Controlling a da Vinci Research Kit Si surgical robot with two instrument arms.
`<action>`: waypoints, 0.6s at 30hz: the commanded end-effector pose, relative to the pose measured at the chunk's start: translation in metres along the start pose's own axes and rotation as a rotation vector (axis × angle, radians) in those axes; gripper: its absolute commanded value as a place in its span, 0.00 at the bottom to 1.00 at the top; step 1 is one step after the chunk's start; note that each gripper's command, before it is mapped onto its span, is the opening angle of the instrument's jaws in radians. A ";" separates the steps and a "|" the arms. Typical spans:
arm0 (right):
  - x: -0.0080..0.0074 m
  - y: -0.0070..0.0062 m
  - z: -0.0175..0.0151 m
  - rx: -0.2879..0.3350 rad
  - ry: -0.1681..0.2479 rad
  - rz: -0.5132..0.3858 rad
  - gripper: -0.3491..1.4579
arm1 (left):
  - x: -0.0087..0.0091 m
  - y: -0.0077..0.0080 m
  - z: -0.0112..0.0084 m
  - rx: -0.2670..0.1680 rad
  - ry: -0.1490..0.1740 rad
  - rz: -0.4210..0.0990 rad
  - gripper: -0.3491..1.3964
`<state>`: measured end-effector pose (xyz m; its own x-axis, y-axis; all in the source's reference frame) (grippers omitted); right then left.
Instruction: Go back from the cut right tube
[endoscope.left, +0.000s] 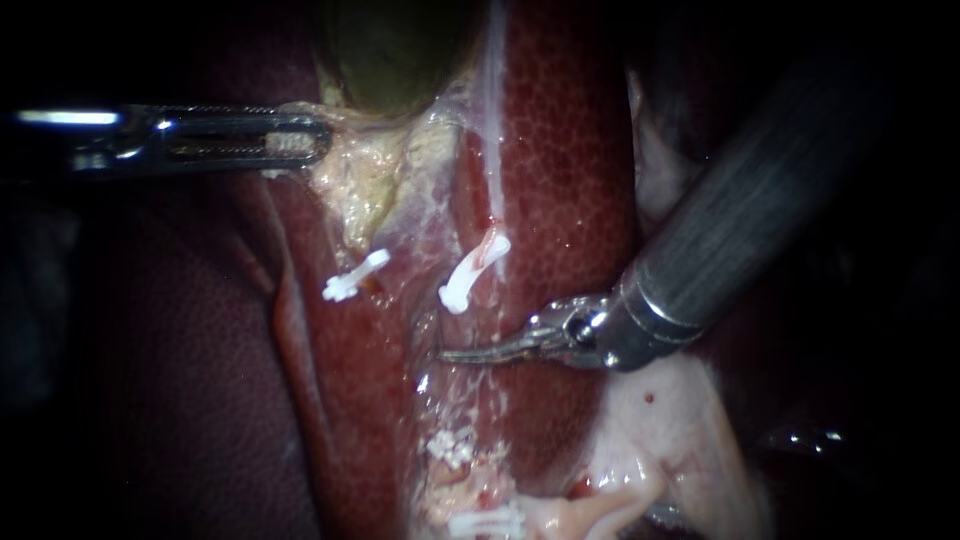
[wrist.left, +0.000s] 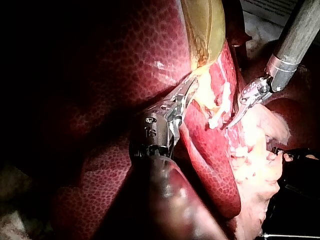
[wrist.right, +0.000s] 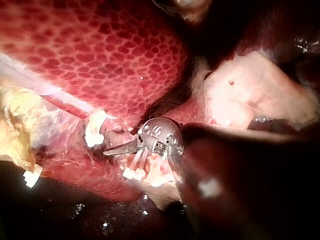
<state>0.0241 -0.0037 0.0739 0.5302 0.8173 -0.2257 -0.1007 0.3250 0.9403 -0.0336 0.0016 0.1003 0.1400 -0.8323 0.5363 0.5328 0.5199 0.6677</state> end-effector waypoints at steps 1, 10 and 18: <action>0.0000 0.0000 0.0000 -0.001 0.000 -0.001 0.00 | 0.0000 0.0000 0.0000 0.000 0.000 0.000 0.04; -0.0003 -0.0001 -0.0001 0.000 -0.001 -0.003 0.51 | 0.0000 0.0000 0.0000 0.000 0.000 0.000 0.04; -0.0009 -0.0007 -0.0006 -0.053 0.046 -0.044 0.87 | 0.0000 0.0000 -0.0001 0.000 0.000 0.000 0.04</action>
<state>0.0231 -0.0044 0.0732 0.4923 0.8239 -0.2809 -0.1275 0.3875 0.9130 -0.0336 0.0016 0.1004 0.1403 -0.8323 0.5363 0.5330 0.5200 0.6675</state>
